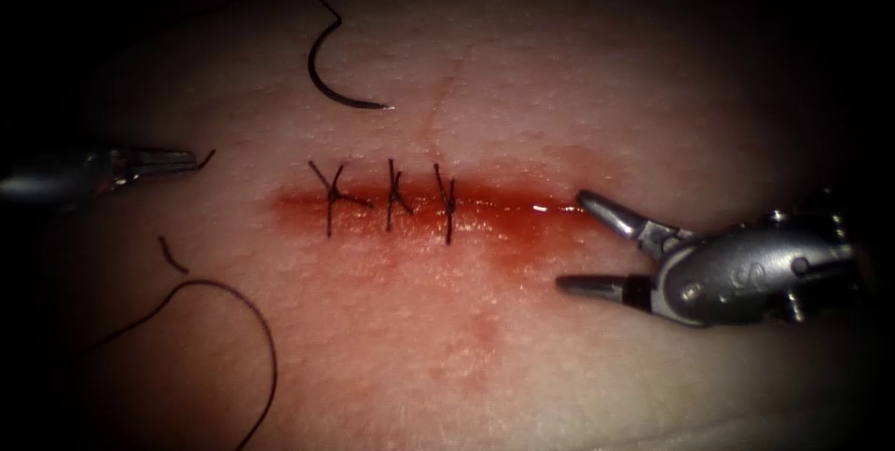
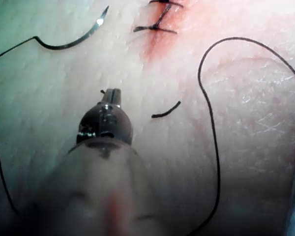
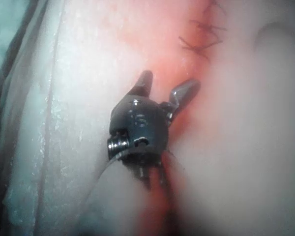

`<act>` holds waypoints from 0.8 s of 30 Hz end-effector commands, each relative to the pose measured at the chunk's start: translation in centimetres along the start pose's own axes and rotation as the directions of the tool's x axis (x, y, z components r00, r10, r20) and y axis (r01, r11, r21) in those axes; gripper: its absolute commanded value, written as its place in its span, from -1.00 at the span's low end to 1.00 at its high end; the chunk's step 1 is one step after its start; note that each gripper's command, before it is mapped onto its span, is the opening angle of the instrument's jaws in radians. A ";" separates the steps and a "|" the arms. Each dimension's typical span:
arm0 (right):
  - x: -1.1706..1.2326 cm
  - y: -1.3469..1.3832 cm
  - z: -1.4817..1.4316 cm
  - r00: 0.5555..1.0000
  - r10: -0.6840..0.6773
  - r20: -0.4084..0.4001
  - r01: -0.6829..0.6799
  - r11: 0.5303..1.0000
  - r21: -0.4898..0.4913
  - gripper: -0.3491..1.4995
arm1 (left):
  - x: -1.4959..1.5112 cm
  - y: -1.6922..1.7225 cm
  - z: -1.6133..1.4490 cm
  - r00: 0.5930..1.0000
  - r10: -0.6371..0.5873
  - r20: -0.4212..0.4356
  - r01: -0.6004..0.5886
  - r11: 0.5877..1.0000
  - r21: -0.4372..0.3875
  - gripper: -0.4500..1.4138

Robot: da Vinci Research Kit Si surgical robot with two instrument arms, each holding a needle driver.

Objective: Wound Closure
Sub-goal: Grab the remaining suture with the left and cut it with the right tool.

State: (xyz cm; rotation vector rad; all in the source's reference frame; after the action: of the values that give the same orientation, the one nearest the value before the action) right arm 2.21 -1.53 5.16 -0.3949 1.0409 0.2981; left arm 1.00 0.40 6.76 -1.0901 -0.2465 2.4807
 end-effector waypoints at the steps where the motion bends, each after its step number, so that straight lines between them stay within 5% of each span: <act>1: -0.02 -0.05 0.08 1.000 0.001 -0.002 -0.001 1.000 0.000 0.84 | -0.06 0.01 0.08 1.000 -0.003 0.027 0.004 1.000 -0.014 -1.00; 8: 0.00 -0.05 0.10 1.000 0.003 -0.004 -0.003 1.000 0.002 0.82 | -0.37 0.20 0.03 0.986 -0.016 0.166 0.036 0.992 -0.120 -1.00; 9: 0.00 -0.05 0.10 1.000 0.003 -0.004 -0.003 1.000 0.001 0.82 | -0.40 0.20 0.03 0.984 -0.034 0.177 0.056 0.991 -0.120 -0.44; 11: 0.00 -0.05 0.10 1.000 0.003 -0.004 -0.003 1.000 0.002 0.82 | -0.41 0.19 0.01 0.983 -0.050 0.179 0.072 0.990 -0.118 -0.13; 13: 0.00 -0.05 0.09 1.000 0.003 -0.006 -0.003 1.000 0.000 0.82 | -0.41 0.21 0.00 0.980 -0.062 0.187 0.081 0.992 -0.095 0.46; 14: 0.00 -0.05 0.09 1.000 0.003 -0.006 -0.003 1.000 0.000 0.82 | -0.40 0.22 0.00 0.980 -0.062 0.189 0.080 0.993 -0.088 0.55; 20: -0.01 -0.04 0.06 1.000 -0.004 -0.005 0.004 1.000 0.008 0.82 | -0.29 0.35 -0.14 0.977 -0.076 0.200 0.093 0.993 -0.076 0.62; 24: -0.02 -0.03 0.03 1.000 -0.005 -0.007 0.005 1.000 0.010 0.82 | -0.06 0.43 -0.33 0.977 -0.105 0.186 0.124 0.988 -0.094 0.37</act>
State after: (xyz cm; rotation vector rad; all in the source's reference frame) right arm 2.18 -1.53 5.13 -0.3890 1.0447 0.2873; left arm 1.20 0.01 6.32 -0.8723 -0.4802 2.4686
